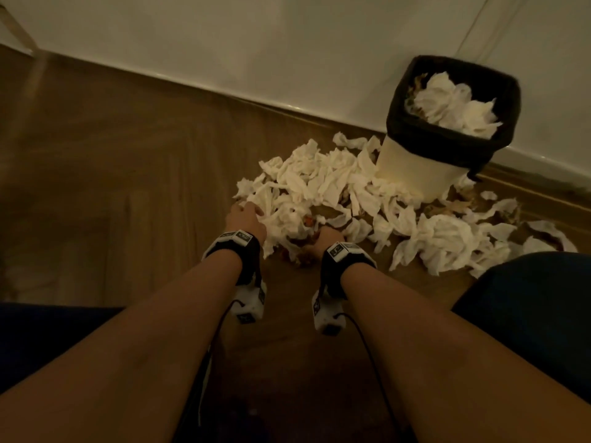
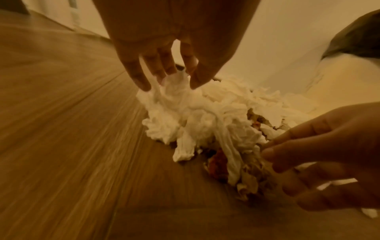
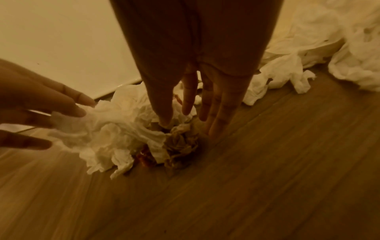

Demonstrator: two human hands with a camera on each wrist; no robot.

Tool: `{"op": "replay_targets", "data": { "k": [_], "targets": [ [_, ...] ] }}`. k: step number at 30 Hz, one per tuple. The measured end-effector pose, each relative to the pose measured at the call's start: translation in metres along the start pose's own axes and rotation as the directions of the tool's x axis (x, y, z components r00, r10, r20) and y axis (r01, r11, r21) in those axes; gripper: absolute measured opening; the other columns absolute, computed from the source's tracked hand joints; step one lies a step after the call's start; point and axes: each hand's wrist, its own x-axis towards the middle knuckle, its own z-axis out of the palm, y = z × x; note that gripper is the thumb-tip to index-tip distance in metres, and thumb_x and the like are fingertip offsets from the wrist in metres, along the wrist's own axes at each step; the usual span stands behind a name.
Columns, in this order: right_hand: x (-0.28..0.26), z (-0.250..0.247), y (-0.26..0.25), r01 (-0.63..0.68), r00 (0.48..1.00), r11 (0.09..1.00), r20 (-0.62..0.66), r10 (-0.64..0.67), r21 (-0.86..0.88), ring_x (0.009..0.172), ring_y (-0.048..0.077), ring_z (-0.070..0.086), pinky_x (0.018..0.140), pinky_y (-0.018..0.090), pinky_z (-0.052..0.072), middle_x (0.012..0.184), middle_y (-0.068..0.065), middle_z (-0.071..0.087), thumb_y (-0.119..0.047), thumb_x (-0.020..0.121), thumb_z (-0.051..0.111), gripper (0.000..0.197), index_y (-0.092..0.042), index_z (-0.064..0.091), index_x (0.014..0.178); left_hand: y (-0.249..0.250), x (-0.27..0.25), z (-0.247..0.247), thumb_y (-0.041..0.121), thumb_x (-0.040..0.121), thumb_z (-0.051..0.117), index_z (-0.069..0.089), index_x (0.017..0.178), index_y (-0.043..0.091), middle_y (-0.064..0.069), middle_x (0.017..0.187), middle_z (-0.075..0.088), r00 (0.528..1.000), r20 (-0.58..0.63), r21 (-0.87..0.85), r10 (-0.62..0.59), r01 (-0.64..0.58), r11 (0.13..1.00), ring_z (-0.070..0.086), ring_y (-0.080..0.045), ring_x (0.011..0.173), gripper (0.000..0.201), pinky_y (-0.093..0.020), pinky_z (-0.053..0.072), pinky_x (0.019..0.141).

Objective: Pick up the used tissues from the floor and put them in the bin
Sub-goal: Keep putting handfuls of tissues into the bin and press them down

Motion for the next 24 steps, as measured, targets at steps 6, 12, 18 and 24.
{"op": "replay_targets", "data": {
  "k": [6, 12, 18, 24],
  "targets": [
    [0.008, 0.016, -0.004, -0.007, 1.000, 1.000, -0.001, 0.007, 0.026, 0.139, 0.034, 0.026, 0.112, 0.045, 0.030, 0.157, 0.010, 0.016, -0.061, 0.078, 0.061, 0.098, -0.020, 0.011, 0.151, -0.013, -0.019, 0.020, 0.033, 0.095, 0.041, 0.046, 0.118, 0.013, -0.016, 0.128, 0.040, 0.935, -0.326, -0.102, -0.141, 0.114, 0.988, 0.039, -0.035, 0.116, 0.031, -0.047, 0.037, 0.091],
    [0.012, 0.034, -0.010, -0.133, 0.991, 0.990, 0.023, 0.134, -0.049, 0.136, 0.041, 0.026, 0.104, 0.044, 0.038, 0.153, 0.015, 0.000, -0.052, 0.074, 0.072, 0.116, -0.018, -0.009, 0.150, -0.021, -0.032, 0.026, 0.048, 0.095, 0.036, 0.045, 0.117, 0.017, -0.012, 0.129, 0.040, 0.861, -0.318, -0.421, -0.396, 0.246, 0.873, 0.041, -0.033, 0.115, 0.040, -0.042, 0.035, 0.092],
    [0.017, 0.041, -0.017, -0.132, 0.991, 0.987, -0.010, 0.132, -0.087, 0.113, 0.036, 0.049, 0.087, 0.038, 0.044, 0.143, 0.017, 0.021, -0.025, 0.093, 0.055, 0.053, -0.010, 0.033, 0.139, -0.024, -0.037, 0.023, 0.057, 0.083, 0.051, 0.034, 0.128, 0.033, -0.007, 0.135, 0.026, 0.941, -0.175, -0.471, -0.288, 0.177, 0.864, 0.041, -0.033, 0.116, 0.053, -0.046, 0.041, 0.095],
    [0.018, 0.036, -0.011, -0.058, 0.998, 0.998, -0.025, 0.059, 0.023, 0.122, 0.035, 0.044, 0.096, 0.036, 0.041, 0.141, 0.017, 0.033, -0.015, 0.098, 0.039, 0.042, -0.010, 0.037, 0.139, -0.006, -0.033, 0.024, 0.059, 0.076, 0.057, 0.038, 0.123, 0.044, -0.002, 0.142, 0.021, 0.959, -0.280, -0.098, 0.043, -0.073, 0.992, 0.027, -0.030, 0.129, 0.053, -0.050, 0.035, 0.099]
  ]
}}
